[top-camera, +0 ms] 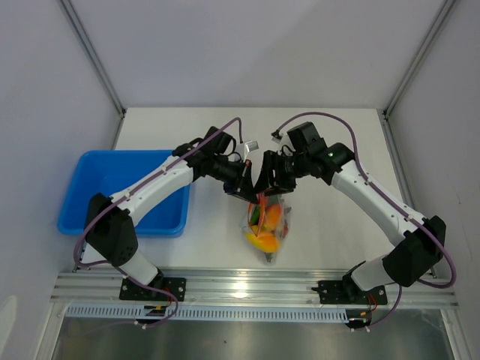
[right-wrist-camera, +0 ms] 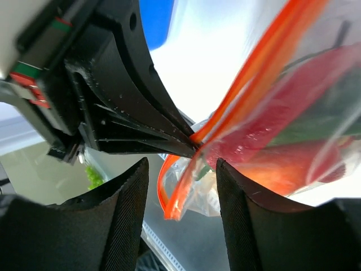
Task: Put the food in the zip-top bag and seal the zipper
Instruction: Adjust the zipper food storage bag at the center of the board.
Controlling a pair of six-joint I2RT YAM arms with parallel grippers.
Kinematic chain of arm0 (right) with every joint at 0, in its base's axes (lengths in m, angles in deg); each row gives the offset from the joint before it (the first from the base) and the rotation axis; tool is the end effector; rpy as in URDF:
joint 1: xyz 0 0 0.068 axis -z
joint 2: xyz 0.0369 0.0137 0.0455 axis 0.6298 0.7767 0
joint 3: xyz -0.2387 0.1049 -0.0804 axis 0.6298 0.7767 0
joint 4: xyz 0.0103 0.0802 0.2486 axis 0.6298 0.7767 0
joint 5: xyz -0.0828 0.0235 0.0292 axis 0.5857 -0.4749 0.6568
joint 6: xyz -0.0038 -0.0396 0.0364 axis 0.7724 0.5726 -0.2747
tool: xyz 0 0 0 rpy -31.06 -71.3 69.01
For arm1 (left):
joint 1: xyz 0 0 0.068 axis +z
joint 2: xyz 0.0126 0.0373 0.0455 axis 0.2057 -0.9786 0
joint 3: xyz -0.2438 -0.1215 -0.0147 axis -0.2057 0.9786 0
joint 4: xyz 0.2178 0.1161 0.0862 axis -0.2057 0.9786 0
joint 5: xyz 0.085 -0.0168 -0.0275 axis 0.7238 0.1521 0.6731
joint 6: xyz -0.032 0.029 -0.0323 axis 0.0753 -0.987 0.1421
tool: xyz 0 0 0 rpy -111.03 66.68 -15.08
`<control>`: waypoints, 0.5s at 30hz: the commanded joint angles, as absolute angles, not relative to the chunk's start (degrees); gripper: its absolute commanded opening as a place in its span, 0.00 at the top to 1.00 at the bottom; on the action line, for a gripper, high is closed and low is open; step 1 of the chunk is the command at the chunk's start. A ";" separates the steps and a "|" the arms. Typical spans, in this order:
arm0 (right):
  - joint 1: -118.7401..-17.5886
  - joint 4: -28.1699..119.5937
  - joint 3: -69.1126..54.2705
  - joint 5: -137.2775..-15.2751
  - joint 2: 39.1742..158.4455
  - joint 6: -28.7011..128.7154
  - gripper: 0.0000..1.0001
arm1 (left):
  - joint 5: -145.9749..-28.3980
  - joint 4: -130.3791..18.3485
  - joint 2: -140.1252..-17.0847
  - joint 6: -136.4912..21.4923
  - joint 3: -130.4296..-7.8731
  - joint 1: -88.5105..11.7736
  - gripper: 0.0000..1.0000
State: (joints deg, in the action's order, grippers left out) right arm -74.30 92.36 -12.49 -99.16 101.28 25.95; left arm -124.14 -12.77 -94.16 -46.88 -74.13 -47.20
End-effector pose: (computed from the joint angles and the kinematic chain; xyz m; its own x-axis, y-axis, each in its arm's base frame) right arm 0.2388 0.1909 0.3433 -0.9293 -0.1156 -0.3508 -0.3338 0.6695 0.6635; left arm 0.2575 -0.2135 0.2961 -0.8979 0.3103 -0.3121 0.4327 0.4928 -0.7549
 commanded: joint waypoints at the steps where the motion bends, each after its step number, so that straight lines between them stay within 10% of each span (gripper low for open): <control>1: -72.53 91.70 -15.46 -99.75 98.07 26.41 0.46 | -124.11 -14.53 -91.44 -49.13 -73.62 -46.68 0.99; 5: -67.18 91.96 -14.59 -98.17 96.66 27.02 0.20 | -125.15 -16.20 -90.56 -49.04 -72.83 -46.41 1.00; 15: -61.89 84.14 -12.99 -97.38 102.88 31.94 0.19 | -126.21 -16.91 -90.21 -48.87 -71.51 -46.15 0.99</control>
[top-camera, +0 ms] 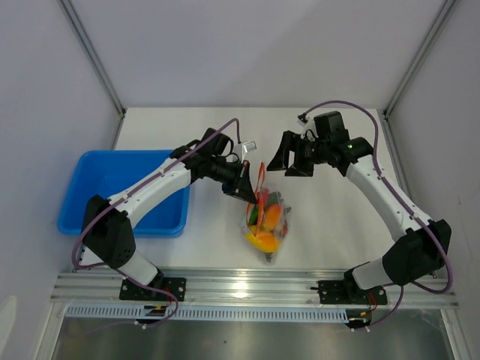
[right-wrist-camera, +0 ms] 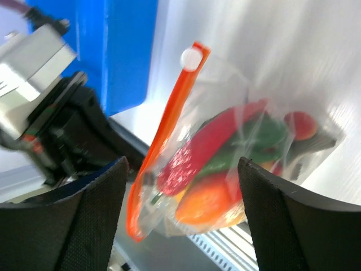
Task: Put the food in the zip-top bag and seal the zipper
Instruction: Adjust the zipper food storage bag at the center of the board, then zip the zipper food storage bag at the center of the board.
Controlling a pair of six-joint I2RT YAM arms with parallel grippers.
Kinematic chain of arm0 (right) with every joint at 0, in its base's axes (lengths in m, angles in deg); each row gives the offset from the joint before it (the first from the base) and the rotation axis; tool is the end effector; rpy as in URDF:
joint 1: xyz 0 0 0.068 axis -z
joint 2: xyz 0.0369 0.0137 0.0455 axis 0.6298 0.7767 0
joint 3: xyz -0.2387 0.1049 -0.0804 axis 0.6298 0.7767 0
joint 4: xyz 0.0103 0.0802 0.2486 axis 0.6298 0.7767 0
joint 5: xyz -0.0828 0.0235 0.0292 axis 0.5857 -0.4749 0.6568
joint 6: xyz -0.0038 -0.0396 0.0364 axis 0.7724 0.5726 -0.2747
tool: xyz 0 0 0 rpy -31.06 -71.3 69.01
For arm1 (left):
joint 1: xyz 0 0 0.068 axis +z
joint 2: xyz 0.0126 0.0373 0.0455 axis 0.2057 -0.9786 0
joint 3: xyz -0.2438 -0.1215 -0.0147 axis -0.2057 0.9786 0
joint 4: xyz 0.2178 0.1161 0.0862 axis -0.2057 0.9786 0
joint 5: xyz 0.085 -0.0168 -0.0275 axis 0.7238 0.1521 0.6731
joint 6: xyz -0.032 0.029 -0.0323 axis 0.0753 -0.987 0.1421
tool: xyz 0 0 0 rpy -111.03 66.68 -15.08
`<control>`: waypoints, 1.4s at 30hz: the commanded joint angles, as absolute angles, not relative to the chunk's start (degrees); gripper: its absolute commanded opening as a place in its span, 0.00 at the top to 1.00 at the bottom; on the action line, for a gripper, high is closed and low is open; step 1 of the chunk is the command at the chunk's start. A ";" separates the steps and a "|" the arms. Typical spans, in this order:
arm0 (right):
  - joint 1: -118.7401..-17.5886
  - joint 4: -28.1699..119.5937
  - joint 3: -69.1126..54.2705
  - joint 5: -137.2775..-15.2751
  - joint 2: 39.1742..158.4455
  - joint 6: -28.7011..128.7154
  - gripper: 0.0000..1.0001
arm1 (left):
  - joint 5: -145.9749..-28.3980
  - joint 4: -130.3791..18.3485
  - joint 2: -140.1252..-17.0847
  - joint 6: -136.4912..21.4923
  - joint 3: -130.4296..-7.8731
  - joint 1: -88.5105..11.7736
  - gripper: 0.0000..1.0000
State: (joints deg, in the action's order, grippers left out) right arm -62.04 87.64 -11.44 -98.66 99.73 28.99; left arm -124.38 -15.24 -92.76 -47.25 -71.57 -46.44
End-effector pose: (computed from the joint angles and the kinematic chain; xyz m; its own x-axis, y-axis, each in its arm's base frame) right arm 0.2736 0.1354 0.3509 -0.8846 0.0637 -0.4619 -0.2846 0.7110 0.6430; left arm 0.2564 -0.2074 0.2924 -0.8929 0.2986 -0.3369 0.4459 0.4836 -0.7532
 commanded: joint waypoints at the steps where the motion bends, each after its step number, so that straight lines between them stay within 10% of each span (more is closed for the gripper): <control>1: -61.98 84.40 -14.65 -96.94 104.03 32.30 0.22 | -126.04 -16.91 -90.12 -48.78 -71.69 -46.15 0.99; 42: -71.73 108.47 -36.28 -75.58 118.45 29.31 0.44 | -124.01 -18.58 -90.21 -43.33 -74.50 -46.85 0.99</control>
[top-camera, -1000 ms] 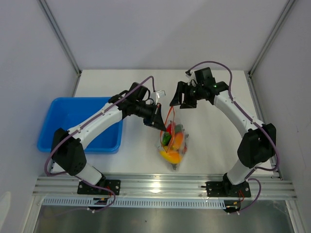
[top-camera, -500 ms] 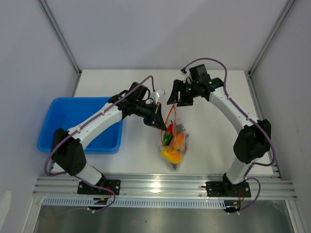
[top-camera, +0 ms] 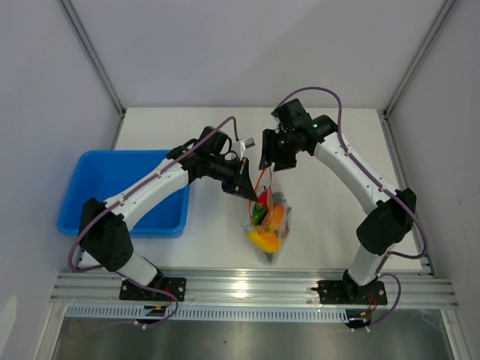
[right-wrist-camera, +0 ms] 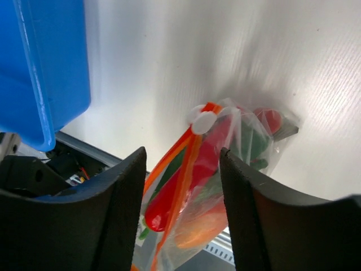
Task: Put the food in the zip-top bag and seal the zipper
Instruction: Zip the zipper food storage bag at the center of the board.
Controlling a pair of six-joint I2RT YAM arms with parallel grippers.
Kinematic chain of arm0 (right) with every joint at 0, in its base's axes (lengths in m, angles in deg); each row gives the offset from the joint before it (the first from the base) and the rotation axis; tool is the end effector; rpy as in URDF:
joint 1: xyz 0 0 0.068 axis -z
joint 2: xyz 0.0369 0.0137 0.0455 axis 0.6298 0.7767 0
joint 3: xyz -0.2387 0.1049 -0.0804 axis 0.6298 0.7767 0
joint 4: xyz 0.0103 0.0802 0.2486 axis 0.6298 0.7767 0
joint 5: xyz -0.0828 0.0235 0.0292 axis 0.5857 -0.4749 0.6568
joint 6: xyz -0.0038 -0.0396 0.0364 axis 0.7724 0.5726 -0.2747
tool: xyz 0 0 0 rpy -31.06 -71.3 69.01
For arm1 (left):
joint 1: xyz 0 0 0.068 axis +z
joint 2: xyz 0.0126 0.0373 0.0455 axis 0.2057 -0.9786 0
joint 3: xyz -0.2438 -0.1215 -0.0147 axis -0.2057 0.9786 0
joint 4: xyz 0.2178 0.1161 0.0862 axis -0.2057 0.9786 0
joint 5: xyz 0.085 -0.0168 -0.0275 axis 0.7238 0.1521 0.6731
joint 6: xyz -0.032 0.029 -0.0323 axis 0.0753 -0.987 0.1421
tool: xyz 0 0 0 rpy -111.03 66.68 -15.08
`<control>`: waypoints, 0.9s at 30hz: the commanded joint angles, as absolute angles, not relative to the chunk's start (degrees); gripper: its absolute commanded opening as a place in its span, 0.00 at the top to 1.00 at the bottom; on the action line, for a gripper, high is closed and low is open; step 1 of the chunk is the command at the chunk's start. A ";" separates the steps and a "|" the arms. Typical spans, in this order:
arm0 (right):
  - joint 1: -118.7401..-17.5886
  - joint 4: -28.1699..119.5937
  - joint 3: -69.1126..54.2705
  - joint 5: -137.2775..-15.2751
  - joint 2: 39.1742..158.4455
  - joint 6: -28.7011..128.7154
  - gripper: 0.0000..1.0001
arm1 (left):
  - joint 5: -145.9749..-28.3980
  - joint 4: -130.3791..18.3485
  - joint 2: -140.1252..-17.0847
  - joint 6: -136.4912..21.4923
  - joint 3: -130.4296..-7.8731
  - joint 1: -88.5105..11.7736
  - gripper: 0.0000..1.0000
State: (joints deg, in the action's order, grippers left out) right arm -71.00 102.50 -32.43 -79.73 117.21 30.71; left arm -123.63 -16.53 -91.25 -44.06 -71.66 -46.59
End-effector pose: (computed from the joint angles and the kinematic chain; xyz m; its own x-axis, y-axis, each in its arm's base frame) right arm 0.3084 0.2004 0.3483 -0.9018 -0.0535 -0.4289 -0.2375 0.8904 0.3883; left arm 0.2538 -0.2063 0.3021 -0.9027 0.2599 -0.3429 0.4291 0.4862 -0.7612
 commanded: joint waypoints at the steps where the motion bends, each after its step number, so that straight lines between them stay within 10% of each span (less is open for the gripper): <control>1: -71.91 108.83 -36.46 -75.23 118.97 29.31 0.46 | -124.10 -18.58 -90.30 -43.33 -74.76 -46.94 1.00; 8: -72.35 107.52 -34.79 -76.10 119.59 29.66 0.55 | -123.40 -18.58 -90.39 -43.59 -75.56 -47.20 0.99; 18: -72.26 108.75 -35.14 -76.98 119.68 29.49 1.00 | -121.39 -17.70 -90.04 -44.03 -76.35 -47.99 0.98; 24: -72.26 108.66 -35.15 -76.46 117.84 27.03 1.00 | -117.87 -18.58 -88.89 -42.19 -78.01 -48.87 0.38; 27: -72.17 108.22 -34.80 -76.72 116.78 25.36 1.00 | -116.72 -17.53 -89.59 -41.31 -80.55 -49.05 0.23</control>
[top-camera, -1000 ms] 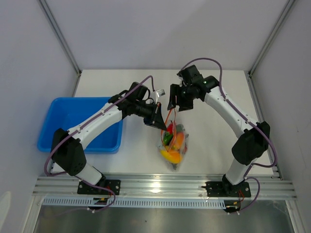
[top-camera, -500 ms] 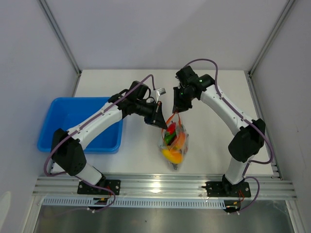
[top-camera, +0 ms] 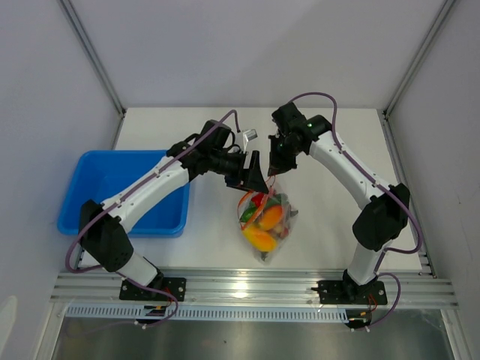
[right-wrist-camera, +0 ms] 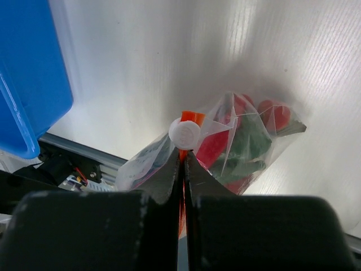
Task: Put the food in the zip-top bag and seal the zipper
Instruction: Zip the zipper food storage bag at the center of the board.
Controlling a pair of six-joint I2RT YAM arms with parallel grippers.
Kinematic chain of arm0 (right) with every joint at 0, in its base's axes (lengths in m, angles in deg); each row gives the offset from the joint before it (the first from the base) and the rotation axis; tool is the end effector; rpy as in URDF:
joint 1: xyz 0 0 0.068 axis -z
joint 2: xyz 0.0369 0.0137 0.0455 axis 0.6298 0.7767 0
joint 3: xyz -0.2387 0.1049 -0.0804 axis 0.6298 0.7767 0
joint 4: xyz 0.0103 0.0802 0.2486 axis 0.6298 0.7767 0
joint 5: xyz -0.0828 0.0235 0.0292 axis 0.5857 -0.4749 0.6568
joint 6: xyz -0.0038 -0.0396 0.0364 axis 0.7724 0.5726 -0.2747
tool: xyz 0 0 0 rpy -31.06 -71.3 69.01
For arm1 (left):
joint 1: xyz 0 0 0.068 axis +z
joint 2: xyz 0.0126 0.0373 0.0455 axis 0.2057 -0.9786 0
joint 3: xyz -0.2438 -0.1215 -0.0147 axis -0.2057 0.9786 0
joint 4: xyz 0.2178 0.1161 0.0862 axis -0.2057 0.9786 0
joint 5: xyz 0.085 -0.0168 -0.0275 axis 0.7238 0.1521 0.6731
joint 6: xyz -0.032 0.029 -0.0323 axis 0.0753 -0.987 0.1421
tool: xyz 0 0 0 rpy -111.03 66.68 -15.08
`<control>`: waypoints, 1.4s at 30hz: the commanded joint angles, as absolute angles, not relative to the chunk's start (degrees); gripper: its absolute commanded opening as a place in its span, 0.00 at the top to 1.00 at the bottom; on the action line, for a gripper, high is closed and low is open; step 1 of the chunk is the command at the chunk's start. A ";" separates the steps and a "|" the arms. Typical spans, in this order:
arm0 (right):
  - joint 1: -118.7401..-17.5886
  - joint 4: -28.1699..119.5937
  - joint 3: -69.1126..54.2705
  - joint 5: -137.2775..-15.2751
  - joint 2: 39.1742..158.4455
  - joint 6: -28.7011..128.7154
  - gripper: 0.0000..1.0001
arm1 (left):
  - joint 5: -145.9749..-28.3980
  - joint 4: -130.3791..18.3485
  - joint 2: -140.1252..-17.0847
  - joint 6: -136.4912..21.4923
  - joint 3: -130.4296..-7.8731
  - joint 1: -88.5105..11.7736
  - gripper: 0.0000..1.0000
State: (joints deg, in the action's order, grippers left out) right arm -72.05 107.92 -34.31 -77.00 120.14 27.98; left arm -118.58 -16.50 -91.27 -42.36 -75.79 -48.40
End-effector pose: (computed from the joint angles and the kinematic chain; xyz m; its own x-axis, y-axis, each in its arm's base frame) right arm 0.3089 0.2068 0.3348 -0.9397 -0.0413 -0.3396 -0.1617 0.9284 0.3345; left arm 0.2534 -0.2159 0.3233 -0.8864 0.2259 -0.4042 0.4608 0.5145 -0.7231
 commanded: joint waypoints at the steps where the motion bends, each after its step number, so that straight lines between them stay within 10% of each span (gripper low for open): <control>1: -72.17 108.05 -34.62 -76.55 116.17 25.01 1.00 | -115.15 -16.74 -90.47 -41.22 -81.18 -49.22 0.21; 10: -72.35 106.82 -33.30 -77.51 114.67 22.19 1.00 | -106.28 -4.99 -96.45 -44.37 -90.74 -52.11 0.00; 28: -72.17 105.32 -30.22 -77.16 112.57 17.89 1.00 | -75.87 -3.01 -94.43 -36.30 -91.74 -66.09 0.01; 42: -71.03 102.60 -25.22 -80.67 109.75 16.92 1.00 | -74.60 -8.65 -92.58 -37.44 -85.40 -66.36 0.05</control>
